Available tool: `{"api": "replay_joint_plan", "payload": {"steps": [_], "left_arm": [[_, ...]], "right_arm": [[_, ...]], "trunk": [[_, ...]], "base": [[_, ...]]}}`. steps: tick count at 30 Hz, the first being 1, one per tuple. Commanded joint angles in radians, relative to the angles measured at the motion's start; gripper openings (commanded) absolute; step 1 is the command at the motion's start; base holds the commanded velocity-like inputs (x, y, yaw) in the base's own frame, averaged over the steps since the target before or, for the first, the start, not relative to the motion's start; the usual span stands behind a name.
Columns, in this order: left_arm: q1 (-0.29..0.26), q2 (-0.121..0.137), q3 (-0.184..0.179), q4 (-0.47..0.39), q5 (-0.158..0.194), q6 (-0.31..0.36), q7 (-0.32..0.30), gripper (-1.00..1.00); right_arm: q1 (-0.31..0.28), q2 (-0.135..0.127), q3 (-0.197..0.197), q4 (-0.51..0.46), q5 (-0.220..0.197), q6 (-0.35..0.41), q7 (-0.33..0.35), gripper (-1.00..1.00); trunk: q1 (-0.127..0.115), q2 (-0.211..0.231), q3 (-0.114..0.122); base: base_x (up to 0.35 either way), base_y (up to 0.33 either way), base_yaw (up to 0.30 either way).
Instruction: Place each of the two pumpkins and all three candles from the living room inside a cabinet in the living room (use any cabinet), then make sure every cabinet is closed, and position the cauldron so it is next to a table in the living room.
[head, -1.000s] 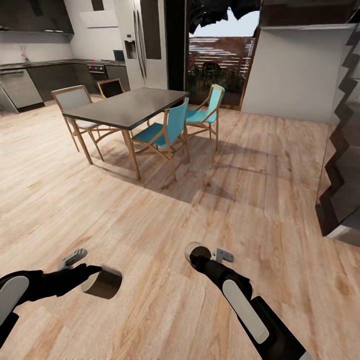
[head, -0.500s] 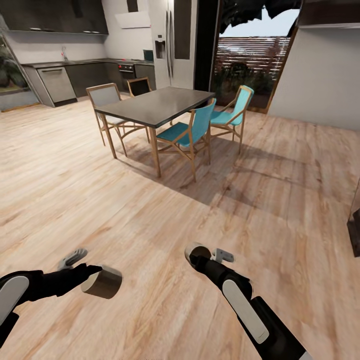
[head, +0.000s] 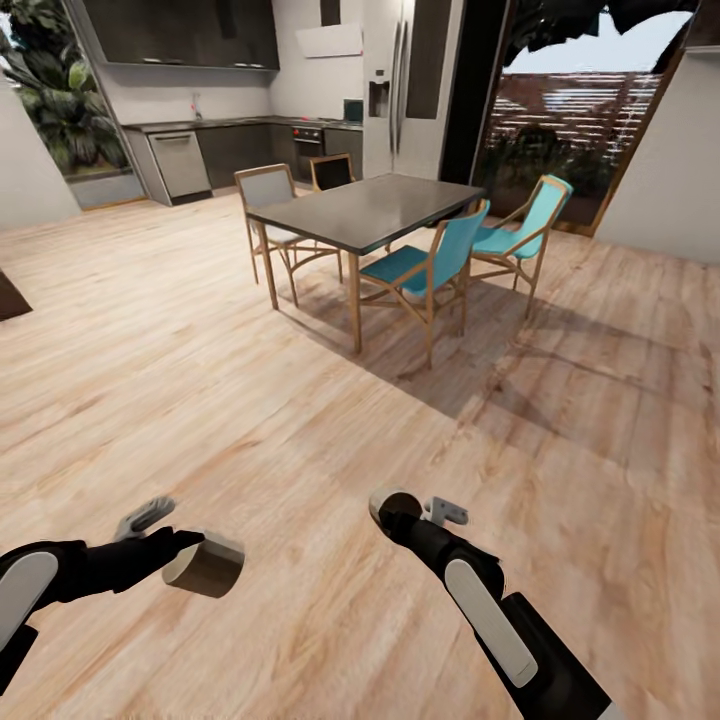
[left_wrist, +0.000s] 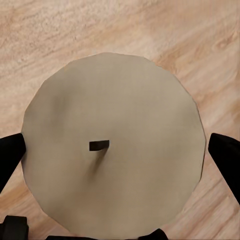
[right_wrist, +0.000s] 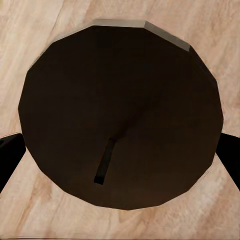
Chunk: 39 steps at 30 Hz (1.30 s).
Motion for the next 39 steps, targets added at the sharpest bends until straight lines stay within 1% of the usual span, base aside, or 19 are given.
{"api": "replay_joint_plan", "payload": {"steps": [1, 21, 39], "left_arm": [[-0.001, 0.0, 0.0, 0.0, 0.014, 0.001, 0.01, -1.0], [-0.001, -0.006, 0.002, 0.001, 0.014, 0.001, 0.01, -1.0], [-0.001, -0.001, 0.002, 0.001, 0.014, 0.001, 0.01, -1.0]], "right_arm": [[-0.001, -0.001, 0.002, -0.002, -0.007, 0.0, -0.009, -1.0], [-0.001, -0.002, 0.002, -0.002, -0.007, 0.0, -0.008, -1.0], [-0.001, -0.001, 0.002, -0.002, -0.007, 0.0, -0.008, -1.0]], "trunk": [[0.0, 0.0, -0.001], [0.0, 0.0, -0.001], [0.0, 0.0, -0.001]], "base": [[0.0, 0.0, 0.288], [0.0, 0.0, 0.288], [0.0, 0.0, 0.288]]}}
